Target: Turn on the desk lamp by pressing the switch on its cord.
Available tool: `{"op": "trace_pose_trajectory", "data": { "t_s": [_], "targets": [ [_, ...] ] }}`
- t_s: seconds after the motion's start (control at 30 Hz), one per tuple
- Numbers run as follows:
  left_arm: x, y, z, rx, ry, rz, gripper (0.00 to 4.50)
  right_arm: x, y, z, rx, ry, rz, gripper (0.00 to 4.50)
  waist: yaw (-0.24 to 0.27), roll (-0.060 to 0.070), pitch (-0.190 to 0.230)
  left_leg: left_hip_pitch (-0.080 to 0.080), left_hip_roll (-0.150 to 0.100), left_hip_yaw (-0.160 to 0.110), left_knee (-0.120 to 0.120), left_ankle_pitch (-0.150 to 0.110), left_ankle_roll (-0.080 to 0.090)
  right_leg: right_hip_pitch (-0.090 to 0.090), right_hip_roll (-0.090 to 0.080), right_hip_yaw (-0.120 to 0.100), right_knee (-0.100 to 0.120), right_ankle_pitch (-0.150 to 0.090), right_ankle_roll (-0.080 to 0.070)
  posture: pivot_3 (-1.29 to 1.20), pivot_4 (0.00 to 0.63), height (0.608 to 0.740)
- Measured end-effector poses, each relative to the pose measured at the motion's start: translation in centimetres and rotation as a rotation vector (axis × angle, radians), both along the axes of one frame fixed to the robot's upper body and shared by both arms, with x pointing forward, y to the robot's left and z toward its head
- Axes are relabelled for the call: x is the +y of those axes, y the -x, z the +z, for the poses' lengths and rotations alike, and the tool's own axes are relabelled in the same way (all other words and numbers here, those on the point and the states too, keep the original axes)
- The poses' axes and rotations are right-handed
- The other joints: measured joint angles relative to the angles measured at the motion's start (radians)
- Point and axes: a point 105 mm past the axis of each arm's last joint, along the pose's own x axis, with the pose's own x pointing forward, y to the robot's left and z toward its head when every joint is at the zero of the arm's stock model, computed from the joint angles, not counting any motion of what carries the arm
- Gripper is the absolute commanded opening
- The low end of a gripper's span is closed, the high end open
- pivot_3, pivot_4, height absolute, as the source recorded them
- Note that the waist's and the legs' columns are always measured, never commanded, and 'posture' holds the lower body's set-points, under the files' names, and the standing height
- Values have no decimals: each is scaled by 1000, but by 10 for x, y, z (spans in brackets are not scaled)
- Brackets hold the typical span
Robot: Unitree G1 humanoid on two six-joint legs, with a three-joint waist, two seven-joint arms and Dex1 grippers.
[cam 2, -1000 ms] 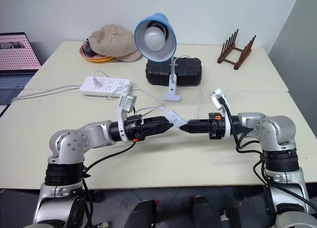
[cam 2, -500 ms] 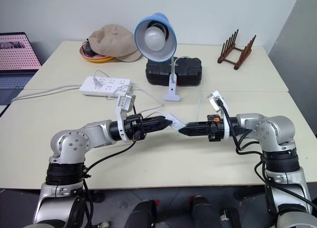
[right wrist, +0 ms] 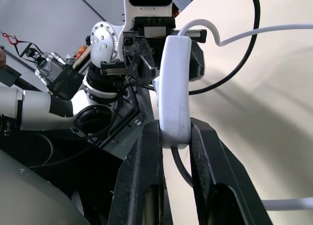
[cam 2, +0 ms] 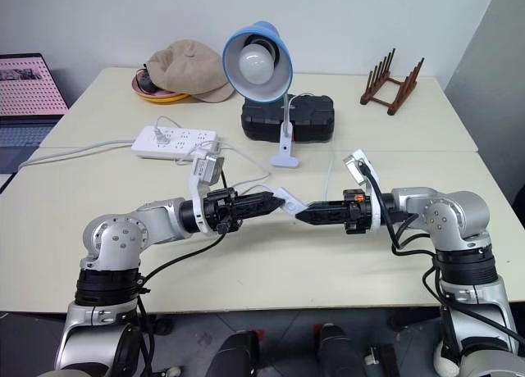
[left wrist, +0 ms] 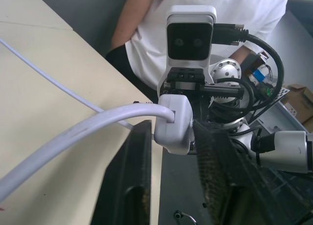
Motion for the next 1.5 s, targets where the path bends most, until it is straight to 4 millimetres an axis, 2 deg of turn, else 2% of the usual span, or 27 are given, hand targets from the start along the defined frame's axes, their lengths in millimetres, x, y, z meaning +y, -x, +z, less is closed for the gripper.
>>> {"op": "trace_pose_trajectory", "data": {
  "t_s": [0.63, 0.77, 0.87, 1.2, 1.27, 1.5],
  "targets": [
    [-4, 4, -1, 16, -9, -34, 1965, 2, 1, 0, 2, -2, 9, 365, 0, 0, 0, 0, 0, 0, 0, 0, 0, 0, 0, 0, -1, 0, 0, 0, 150, 740],
    [-5, 4, 0, 16, -1, -40, 1140, 2, 1, -1, 3, 0, 11, 365, 0, 0, 0, 0, 0, 0, -1, 0, 0, 0, 0, 0, -1, 0, 0, 0, 150, 740],
    [-3, 6, 4, 15, 25, -54, 752, 2, 3, 2, -1, -16, 25, 365, 0, 0, 0, 0, 0, 0, -1, 0, 0, 0, 0, 0, -1, 0, 0, 0, 150, 740],
    [-3, 9, 10, 15, 57, -74, 542, 2, 5, 5, -8, -39, 45, 365, 0, 0, 0, -1, 0, 0, -1, 0, 0, -1, 0, 0, -1, 0, 0, 0, 150, 740],
    [-4, 9, 10, 6, 51, -67, 1240, 1, 5, 5, -12, -38, 43, 365, 0, 0, 0, -1, 0, 0, -1, 0, 0, -1, 0, 0, -1, 0, 0, 0, 150, 740],
    [9, 9, -4, 19, -35, 1, 2506, -1, -4, 2, -19, -7, 8, 365, -2, 0, 0, -1, 0, 0, -2, 0, 0, -2, 0, 0, -1, 0, 0, 0, 150, 740]
  ]
}}
